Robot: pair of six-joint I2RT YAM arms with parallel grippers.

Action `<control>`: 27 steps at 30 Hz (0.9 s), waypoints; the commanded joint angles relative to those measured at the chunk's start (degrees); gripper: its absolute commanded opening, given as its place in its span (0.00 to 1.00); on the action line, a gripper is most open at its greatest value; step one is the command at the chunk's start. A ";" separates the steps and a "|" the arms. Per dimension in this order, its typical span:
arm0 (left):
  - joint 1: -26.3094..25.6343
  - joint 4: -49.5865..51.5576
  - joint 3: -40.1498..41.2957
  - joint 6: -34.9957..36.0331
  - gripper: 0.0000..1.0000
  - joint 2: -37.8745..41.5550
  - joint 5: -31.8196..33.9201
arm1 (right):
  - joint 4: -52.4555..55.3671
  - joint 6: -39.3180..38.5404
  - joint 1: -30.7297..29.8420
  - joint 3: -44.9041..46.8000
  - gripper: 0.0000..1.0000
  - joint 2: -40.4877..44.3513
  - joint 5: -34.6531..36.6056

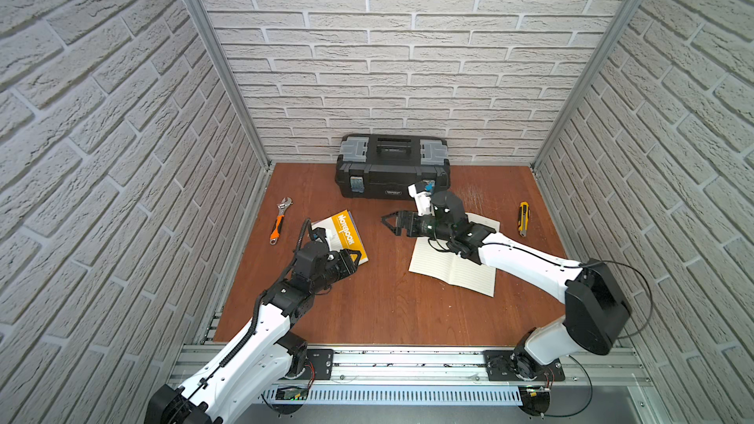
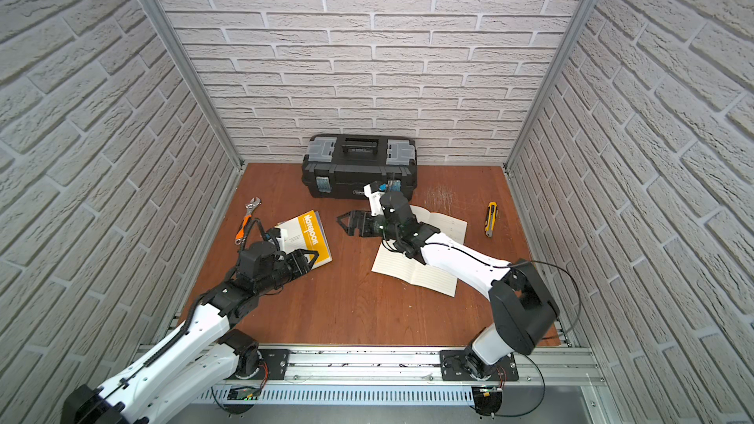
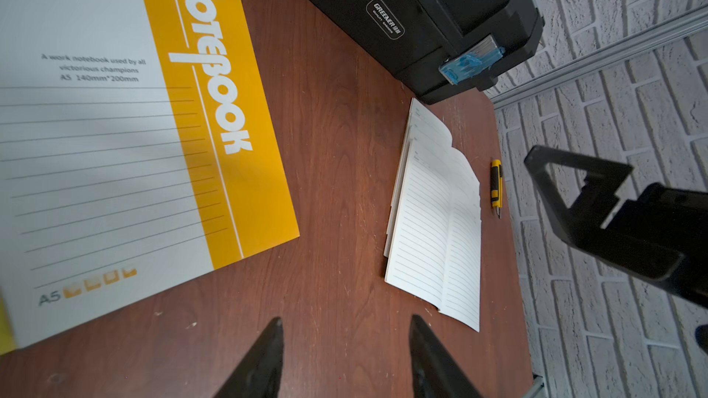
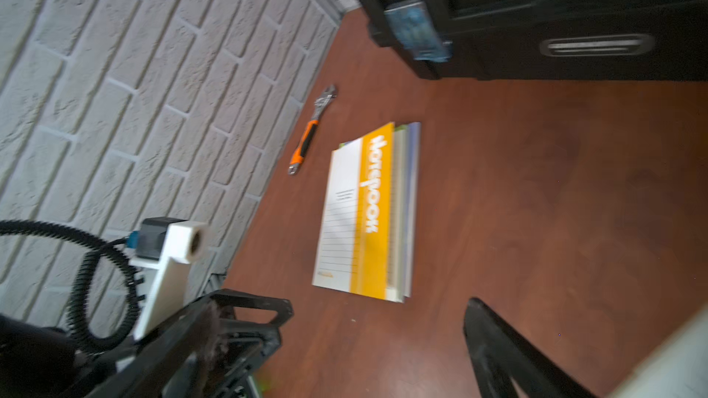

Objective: Close the notebook
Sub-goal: Close the notebook at the center of the board.

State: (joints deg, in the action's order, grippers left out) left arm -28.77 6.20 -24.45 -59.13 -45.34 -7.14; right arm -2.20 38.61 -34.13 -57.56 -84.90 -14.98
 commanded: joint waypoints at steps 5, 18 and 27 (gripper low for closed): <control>-7.80 -20.05 2.61 -11.25 0.52 -9.54 4.58 | 16.20 -5.59 5.15 7.81 1.00 12.30 9.26; -18.90 -42.50 -3.50 -20.65 0.48 -36.28 4.56 | 26.46 -4.13 14.83 22.93 1.00 29.46 12.91; -24.91 -52.18 -3.51 -29.83 0.45 -43.41 9.72 | 27.08 -0.63 17.84 29.02 1.00 33.48 13.93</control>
State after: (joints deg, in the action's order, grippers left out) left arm -52.62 -39.00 -27.00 -84.16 -88.60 -0.58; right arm 25.61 36.36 -17.10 -29.65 -52.58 -1.56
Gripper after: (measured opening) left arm 0.453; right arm 0.997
